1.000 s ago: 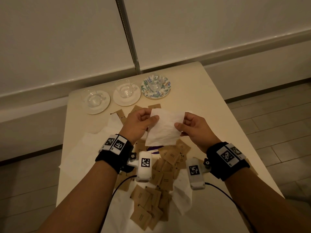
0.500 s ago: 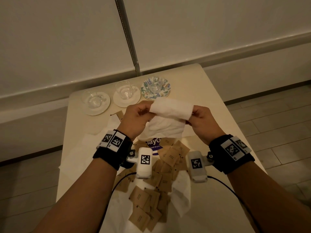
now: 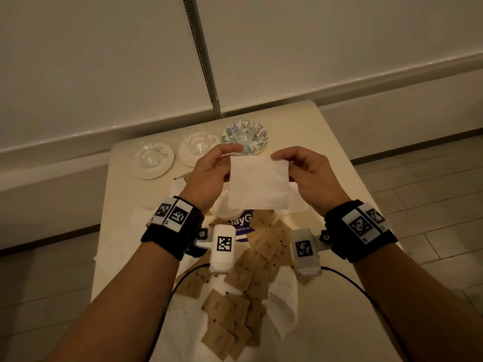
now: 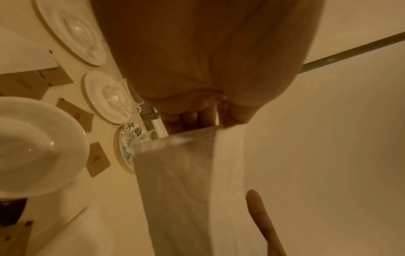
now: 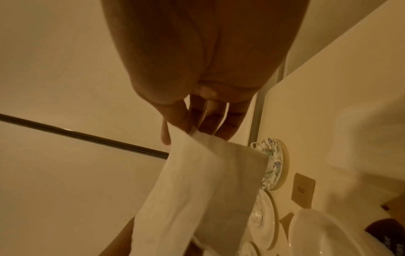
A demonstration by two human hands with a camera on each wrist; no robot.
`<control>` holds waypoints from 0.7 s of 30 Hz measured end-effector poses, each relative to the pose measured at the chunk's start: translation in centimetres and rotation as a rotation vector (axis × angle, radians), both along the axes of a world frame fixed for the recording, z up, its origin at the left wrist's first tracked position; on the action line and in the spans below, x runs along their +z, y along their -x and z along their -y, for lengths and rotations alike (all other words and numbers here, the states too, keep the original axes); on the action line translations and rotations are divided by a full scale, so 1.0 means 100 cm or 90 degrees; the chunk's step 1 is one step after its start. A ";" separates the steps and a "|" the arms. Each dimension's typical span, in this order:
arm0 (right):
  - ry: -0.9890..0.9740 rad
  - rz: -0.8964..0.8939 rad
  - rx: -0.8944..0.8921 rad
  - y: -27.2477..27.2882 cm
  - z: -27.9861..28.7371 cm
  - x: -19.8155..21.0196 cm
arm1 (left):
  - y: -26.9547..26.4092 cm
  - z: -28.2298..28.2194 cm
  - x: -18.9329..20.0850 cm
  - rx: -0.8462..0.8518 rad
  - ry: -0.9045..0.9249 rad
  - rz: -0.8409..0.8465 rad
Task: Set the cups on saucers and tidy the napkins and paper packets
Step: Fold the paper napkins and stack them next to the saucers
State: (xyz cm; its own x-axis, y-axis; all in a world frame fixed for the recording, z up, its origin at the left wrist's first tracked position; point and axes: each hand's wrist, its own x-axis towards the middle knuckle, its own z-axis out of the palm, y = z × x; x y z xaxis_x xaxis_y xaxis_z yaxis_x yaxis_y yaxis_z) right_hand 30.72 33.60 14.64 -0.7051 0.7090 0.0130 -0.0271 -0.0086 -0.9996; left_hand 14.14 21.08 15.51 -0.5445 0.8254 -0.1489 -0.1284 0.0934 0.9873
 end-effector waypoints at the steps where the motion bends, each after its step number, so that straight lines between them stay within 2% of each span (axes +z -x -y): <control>1: 0.008 -0.002 -0.002 0.001 0.000 0.000 | -0.002 0.000 0.000 0.015 0.008 0.018; 3: 0.021 -0.006 -0.004 0.002 0.001 0.000 | -0.005 0.000 0.000 0.038 0.015 0.082; 6: 0.040 -0.007 -0.006 0.004 0.002 0.000 | -0.009 -0.001 -0.004 0.007 0.012 0.225; 10: 0.060 -0.005 -0.007 0.003 0.000 -0.001 | -0.008 -0.001 -0.009 -0.016 0.021 0.265; 12: 0.068 -0.001 -0.006 0.003 -0.001 -0.001 | -0.005 0.000 -0.011 -0.024 0.027 0.244; 16: 0.076 0.014 -0.009 0.004 -0.002 -0.003 | -0.005 0.001 -0.018 -0.030 0.043 0.049; 21: 0.127 0.039 -0.009 0.001 -0.005 -0.003 | -0.007 0.000 -0.018 -0.039 0.057 0.024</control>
State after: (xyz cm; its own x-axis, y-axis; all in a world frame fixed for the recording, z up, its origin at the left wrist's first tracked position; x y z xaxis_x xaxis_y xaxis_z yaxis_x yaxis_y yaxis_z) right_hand 30.66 34.07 14.33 -0.6903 0.7029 -0.1714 0.0327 -0.2063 -0.9779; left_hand 14.81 21.06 13.67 -0.4859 0.8395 -0.2430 -0.1573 0.1895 0.9692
